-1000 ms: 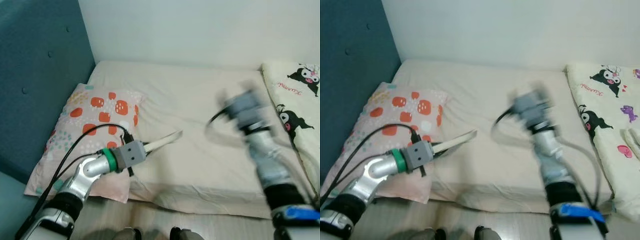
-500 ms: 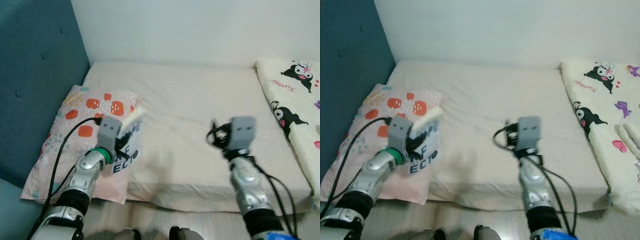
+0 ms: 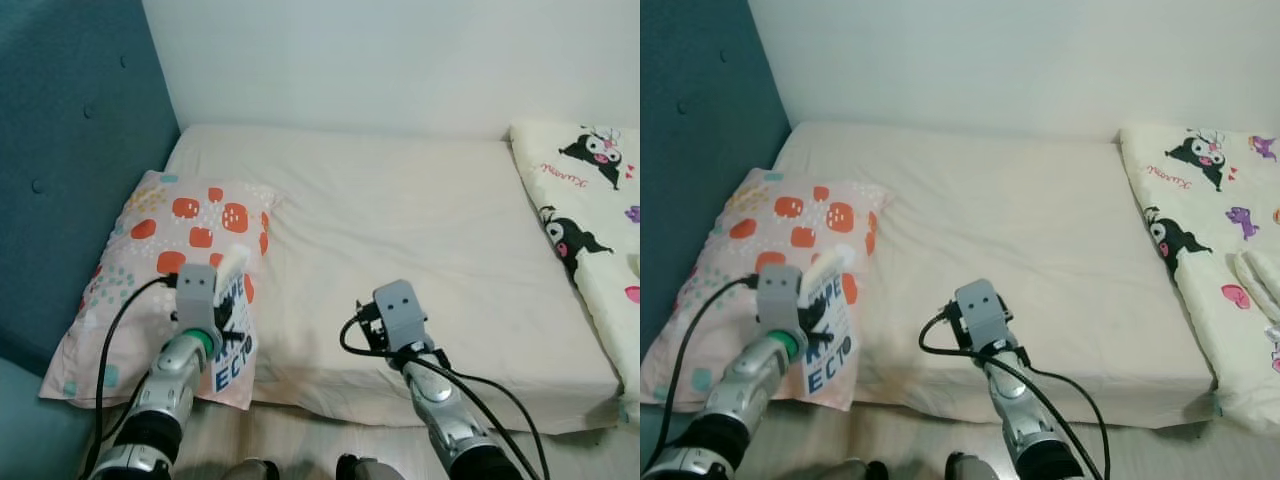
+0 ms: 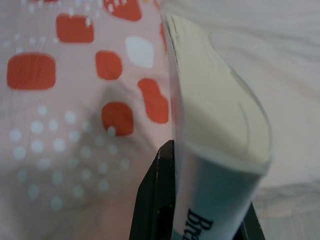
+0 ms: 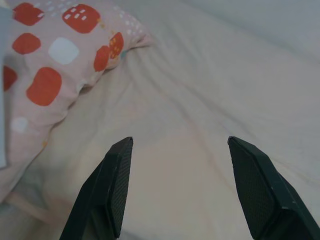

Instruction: Clean up the room

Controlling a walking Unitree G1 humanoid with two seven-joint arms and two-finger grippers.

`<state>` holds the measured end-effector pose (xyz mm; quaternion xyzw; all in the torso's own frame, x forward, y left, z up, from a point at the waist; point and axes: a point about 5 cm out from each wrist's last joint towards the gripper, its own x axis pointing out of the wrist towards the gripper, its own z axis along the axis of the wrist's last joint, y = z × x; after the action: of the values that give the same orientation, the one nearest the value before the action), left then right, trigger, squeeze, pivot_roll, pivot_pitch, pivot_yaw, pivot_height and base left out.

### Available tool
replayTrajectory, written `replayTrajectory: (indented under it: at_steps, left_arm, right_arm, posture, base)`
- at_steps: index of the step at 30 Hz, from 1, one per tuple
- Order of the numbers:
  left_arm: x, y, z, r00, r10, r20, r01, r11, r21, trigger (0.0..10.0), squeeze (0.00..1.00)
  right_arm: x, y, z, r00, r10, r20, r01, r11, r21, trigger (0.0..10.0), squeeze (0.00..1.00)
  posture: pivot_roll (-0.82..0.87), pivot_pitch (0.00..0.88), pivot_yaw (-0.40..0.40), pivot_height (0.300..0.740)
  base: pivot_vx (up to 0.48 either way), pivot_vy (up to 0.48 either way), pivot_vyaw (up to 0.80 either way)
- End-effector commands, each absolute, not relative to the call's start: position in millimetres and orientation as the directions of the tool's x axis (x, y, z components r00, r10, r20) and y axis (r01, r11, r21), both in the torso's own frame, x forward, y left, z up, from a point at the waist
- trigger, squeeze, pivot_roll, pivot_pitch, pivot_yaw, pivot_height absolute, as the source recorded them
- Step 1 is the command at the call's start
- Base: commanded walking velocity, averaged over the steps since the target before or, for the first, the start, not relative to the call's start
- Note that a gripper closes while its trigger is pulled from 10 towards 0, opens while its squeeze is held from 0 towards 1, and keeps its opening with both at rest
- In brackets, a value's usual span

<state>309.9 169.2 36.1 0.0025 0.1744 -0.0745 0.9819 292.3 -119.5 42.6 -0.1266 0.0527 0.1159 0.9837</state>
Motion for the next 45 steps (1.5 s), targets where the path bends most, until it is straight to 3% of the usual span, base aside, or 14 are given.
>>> replayTrajectory:
  at_steps: [1,10,16,45]
  left_arm:
    - [312,166,42,0.939,-0.156,-0.305,0.162,0.987,-0.007,10.0,0.0]
    - [295,159,40,0.953,-0.164,-0.254,0.155,0.986,-0.054,10.0,0.0]
    - [284,164,25,0.934,-0.173,-0.312,0.198,0.979,0.05,10.0,0.0]
    - [276,161,21,0.919,-0.211,-0.332,0.245,0.967,0.063,10.0,0.0]
  right_arm:
    - [288,-122,37,0.966,0.211,-0.149,-0.241,0.945,-0.223,10.0,0.0]
    - [284,-111,40,0.964,0.239,-0.114,-0.257,0.947,-0.192,10.0,0.0]
    - [278,-107,35,0.958,0.264,-0.114,-0.281,0.944,-0.175,10.0,0.0]
    - [277,-117,27,0.964,0.214,-0.157,-0.234,0.965,-0.118,10.0,0.0]
  posture:
    - [0.01,0.089,0.0,0.74]
    - [0.01,0.105,-0.003,0.74]
    - [0.02,0.103,0.002,0.74]
    - [0.01,0.119,0.006,0.74]
  base:
    - [0.0,0.0,0.0]
    - [0.0,0.0,0.0]
    - [0.0,0.0,0.0]
    - [0.0,0.0,0.0]
